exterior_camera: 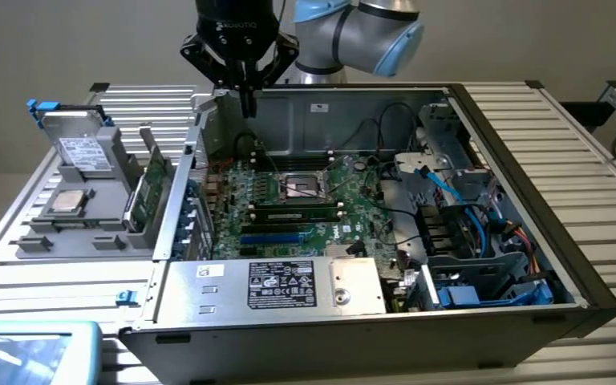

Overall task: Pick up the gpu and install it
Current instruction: 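Reach for the gpu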

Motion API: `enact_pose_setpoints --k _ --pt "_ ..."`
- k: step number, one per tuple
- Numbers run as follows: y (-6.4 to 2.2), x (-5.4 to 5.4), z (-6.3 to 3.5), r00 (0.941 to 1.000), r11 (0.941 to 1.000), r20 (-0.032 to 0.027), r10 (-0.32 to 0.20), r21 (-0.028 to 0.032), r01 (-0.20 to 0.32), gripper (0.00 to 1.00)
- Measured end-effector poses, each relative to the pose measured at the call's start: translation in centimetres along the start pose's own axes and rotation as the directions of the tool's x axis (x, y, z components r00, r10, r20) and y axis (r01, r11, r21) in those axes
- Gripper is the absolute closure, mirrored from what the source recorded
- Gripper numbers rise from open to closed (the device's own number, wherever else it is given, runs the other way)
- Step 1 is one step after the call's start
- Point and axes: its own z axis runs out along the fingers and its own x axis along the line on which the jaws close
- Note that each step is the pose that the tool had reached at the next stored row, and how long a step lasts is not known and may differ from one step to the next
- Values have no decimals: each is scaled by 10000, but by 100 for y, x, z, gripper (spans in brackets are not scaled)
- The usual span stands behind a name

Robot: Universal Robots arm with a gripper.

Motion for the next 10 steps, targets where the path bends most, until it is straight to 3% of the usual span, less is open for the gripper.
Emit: enact_pose_setpoints --k 10 --pt "-29 389 -3 10000 10000 -2 2 -27 -2 88"
